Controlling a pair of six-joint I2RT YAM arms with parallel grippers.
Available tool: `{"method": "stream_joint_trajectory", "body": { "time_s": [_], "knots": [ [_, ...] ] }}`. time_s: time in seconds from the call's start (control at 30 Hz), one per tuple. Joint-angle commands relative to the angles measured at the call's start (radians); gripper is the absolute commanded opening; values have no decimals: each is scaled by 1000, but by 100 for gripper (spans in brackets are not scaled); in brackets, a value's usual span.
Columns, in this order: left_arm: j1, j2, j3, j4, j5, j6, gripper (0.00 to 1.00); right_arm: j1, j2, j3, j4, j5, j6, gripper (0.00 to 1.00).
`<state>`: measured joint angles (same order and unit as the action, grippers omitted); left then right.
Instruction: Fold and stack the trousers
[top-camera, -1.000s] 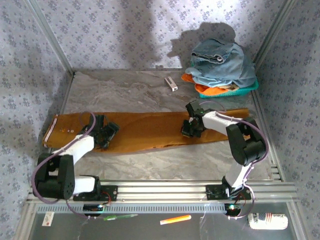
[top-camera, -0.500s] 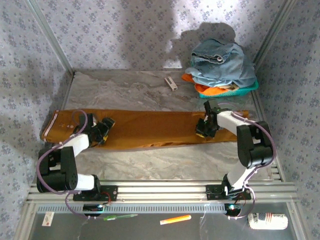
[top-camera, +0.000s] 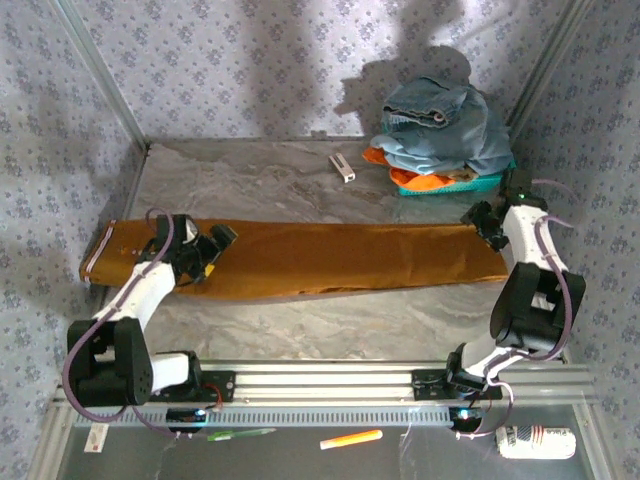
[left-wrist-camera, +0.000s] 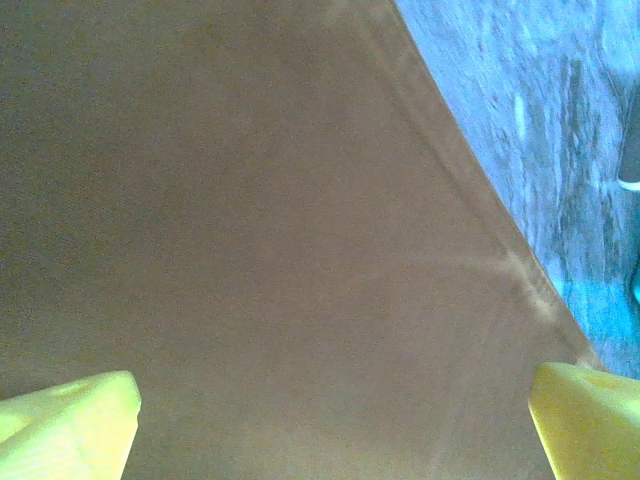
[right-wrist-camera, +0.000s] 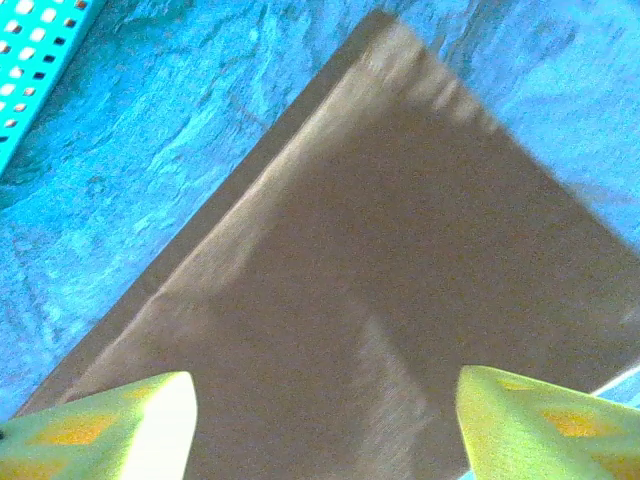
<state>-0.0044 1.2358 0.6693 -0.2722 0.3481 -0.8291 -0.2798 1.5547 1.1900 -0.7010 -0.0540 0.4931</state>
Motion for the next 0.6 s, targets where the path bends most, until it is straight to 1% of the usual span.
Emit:
{"method": "stream_joint_trajectory", "body": {
  "time_s": [0.0, 0.07, 0.2, 0.33, 0.4, 0.47, 0.5, 0.57],
  "knots": [
    [-33, -21, 50, -65, 1, 36, 100, 30, 55, 64, -44, 1, -93, 64],
    [-39, -21, 53, -65, 8, 36, 100, 47, 78, 78, -58, 37, -89, 63],
    [-41, -17, 56, -74, 22, 53, 100, 28, 118, 88, -66, -6, -139, 64],
    [-47, -11, 40, -44, 43, 39, 100, 29, 128, 84, -61, 41, -168, 70],
    [-54, 3, 48, -45, 50, 37, 100, 13, 163, 113, -80, 57, -167, 71],
    [-56, 19, 66, -55, 59, 44, 100, -7, 201, 129, -62, 52, -178, 72],
    [-56, 26, 78, -67, 61, 53, 100, -18, 234, 155, -77, 81, -172, 72],
    [-57, 37, 94, -84, 54, 62, 100, -46, 300, 220, -121, 84, -177, 72]
  ]
}}
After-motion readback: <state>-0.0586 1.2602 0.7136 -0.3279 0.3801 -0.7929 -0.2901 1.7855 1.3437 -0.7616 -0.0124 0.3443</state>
